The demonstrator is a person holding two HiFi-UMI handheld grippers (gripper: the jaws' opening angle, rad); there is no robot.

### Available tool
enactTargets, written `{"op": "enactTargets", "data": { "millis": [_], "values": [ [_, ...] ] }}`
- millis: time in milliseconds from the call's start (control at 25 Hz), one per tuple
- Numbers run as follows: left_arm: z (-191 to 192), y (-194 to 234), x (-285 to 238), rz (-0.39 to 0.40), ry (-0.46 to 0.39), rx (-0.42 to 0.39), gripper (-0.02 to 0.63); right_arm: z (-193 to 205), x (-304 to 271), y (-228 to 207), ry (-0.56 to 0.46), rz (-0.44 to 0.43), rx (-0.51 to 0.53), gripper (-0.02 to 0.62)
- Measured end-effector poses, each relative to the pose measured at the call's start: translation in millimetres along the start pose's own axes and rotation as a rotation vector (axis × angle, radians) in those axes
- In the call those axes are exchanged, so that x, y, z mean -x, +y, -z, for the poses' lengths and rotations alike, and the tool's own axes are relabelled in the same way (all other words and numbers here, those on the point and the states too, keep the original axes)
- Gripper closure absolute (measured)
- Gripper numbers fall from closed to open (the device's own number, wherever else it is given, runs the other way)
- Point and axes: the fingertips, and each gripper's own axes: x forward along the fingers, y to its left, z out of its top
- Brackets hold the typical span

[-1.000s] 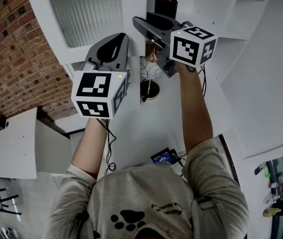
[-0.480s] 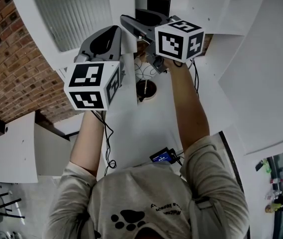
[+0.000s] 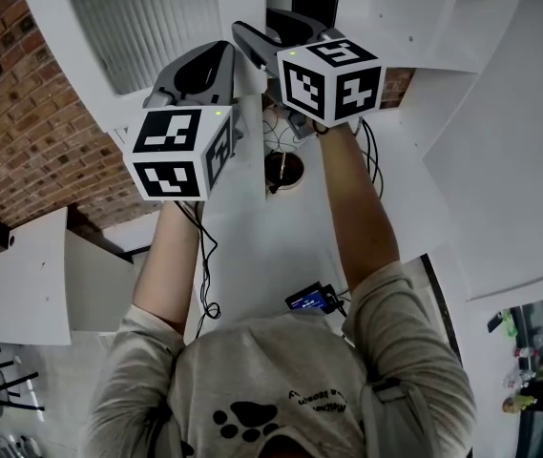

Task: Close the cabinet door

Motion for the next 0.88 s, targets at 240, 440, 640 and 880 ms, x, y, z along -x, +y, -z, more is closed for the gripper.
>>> {"op": "enactTargets", "data": {
  "millis": [240,440,640,880],
  "values": [
    [3.4,0.5,-7.1,0.0,0.009,0.004,0.597,0.9,-6.1,-5.2,0.002,0.027,0.023,0.413],
    [5.5,2.4,-11.8,-0.002,0.009,0.018,0.597,3.0,-11.2,-8.2,0.014,0.041,0.023,0.411],
    [10.3,4.0,-13.4,0.0,0.019,0.029,0.597,4.8,-14.8,-11.8,0.026,0.076,0.034,0.41],
    [11.0,7.4,-15.2,0.011,0.028,0.028,0.597,5.5,-16.1,-13.0,0.029,0.118,0.062,0.41]
  ]
}}
